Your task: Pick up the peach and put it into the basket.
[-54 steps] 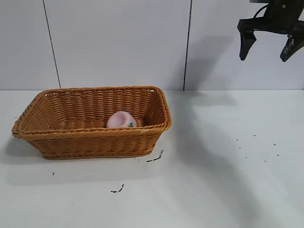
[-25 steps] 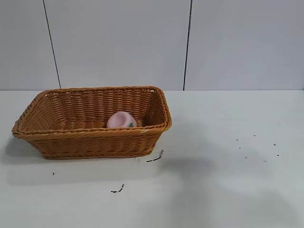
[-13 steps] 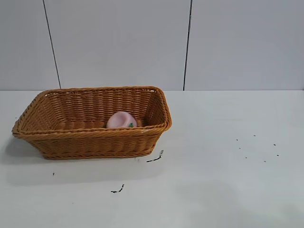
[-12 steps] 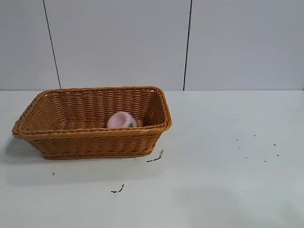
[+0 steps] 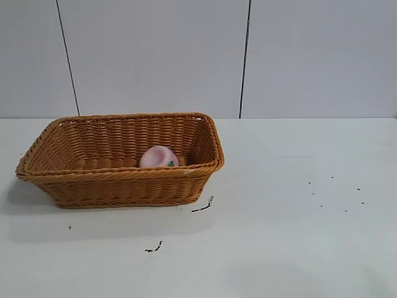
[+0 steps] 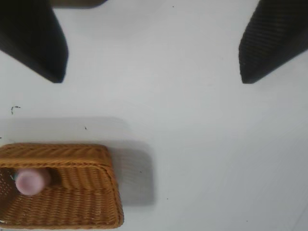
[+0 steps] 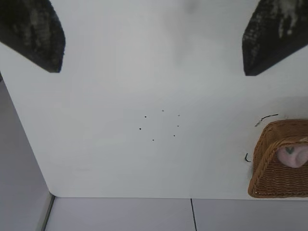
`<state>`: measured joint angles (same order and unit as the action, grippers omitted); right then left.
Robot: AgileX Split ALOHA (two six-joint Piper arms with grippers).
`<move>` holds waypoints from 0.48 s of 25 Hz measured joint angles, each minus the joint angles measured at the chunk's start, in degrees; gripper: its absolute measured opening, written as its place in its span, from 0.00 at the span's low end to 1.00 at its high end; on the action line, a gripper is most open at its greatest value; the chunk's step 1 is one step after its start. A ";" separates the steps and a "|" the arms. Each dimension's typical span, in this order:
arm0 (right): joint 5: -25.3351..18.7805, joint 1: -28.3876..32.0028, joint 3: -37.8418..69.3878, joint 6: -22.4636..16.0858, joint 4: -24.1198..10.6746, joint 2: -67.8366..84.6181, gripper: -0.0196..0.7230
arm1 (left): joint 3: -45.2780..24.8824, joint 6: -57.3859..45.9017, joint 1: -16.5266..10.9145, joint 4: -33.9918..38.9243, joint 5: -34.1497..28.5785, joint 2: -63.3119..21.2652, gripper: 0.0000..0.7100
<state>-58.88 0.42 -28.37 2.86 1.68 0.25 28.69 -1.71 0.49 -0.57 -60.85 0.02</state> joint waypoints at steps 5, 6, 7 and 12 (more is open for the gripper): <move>-0.05 -1.45 0.00 0.00 0.00 0.00 0.96 | 0.00 0.00 0.00 0.00 0.00 0.00 0.98; -0.05 -1.45 0.00 0.00 0.00 0.00 0.96 | 0.00 0.00 0.00 0.00 0.00 0.00 0.98; -0.05 -1.45 0.00 0.00 0.00 0.00 0.96 | 0.00 0.00 0.00 0.00 0.00 0.00 0.98; -0.05 -1.45 0.00 0.00 0.00 0.00 0.96 | 0.00 0.00 0.00 0.00 0.00 0.00 0.98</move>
<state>-58.93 -1.03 -28.37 2.86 1.68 0.25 28.69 -1.71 0.49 -0.57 -60.85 0.02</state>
